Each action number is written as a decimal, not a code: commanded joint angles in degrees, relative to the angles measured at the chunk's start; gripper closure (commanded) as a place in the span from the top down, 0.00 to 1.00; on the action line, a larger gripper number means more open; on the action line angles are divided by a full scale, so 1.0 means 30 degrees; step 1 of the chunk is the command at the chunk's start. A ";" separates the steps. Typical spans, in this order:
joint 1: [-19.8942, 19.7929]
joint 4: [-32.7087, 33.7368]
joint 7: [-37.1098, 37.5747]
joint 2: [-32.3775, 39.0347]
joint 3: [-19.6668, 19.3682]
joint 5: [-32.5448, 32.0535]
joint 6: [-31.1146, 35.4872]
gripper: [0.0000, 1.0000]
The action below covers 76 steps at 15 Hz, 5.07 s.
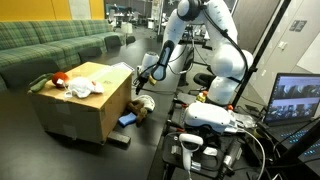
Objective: Replace the objects on the box with the objects on the table, that is the brown toy with the towel, plastic bag with the blue duster and orange object with the dark brown duster
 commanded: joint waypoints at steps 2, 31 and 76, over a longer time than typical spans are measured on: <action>0.2334 0.0383 -0.3520 0.0105 -0.1904 0.4230 -0.0154 1.00; 0.5177 0.1768 -0.7399 0.3857 -0.4674 0.8150 -0.0123 0.37; 2.8091 -0.0206 0.8200 -0.7155 -2.2552 0.4556 -0.1993 0.00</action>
